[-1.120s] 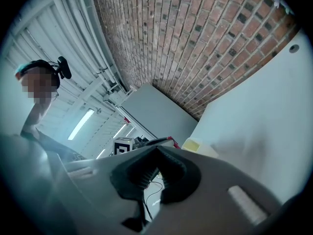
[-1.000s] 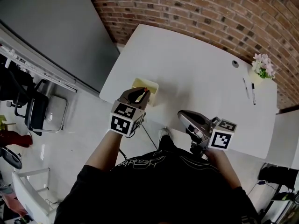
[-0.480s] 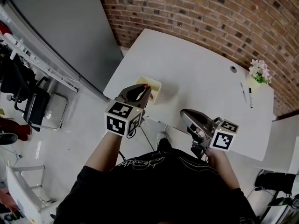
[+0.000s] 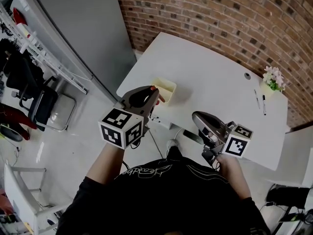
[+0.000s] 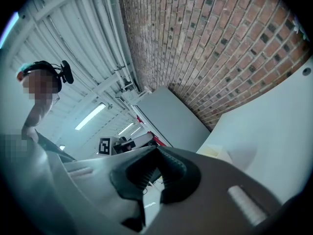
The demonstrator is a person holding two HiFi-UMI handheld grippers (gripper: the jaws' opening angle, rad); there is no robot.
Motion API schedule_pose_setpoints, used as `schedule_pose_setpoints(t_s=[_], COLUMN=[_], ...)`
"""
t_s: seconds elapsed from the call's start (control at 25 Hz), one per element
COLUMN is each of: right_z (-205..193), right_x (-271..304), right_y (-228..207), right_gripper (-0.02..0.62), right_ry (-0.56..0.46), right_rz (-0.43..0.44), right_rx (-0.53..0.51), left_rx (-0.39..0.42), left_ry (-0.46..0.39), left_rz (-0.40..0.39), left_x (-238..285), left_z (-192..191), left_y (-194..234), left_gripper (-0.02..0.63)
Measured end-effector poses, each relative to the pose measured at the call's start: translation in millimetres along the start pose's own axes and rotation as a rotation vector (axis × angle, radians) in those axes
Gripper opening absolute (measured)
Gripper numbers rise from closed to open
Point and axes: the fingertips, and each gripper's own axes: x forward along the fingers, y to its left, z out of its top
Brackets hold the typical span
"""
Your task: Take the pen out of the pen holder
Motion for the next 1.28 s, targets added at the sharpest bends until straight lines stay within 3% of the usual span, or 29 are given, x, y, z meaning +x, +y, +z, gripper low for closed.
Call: schedule_pose_setpoints(t_s=[0.48,0.92,1.28], right_z=[-31.2,-52.0,-63.5], right_x=[0.7,-0.7,2.0], right_y=[35.0,54.3,67.9], right_gripper=[0.003,0.003,0.003], right_ry=[0.014,0.053,0.066], right_rz=[0.008,-0.007,0.003], right_rx=[-0.013,-0.037,-0.062], left_rx=[0.002,-0.085,-0.102], left_ry=[0.008,0.032,0.02], left_rz=[-0.093,-0.231,-0.235], left_x=[-56.1,-81.0,-103.1], left_z=[-12.1,-42.7,-50.2], left_y=[-30.0,-65.8,-69.1], left_gripper=[0.052,0.052,0.052])
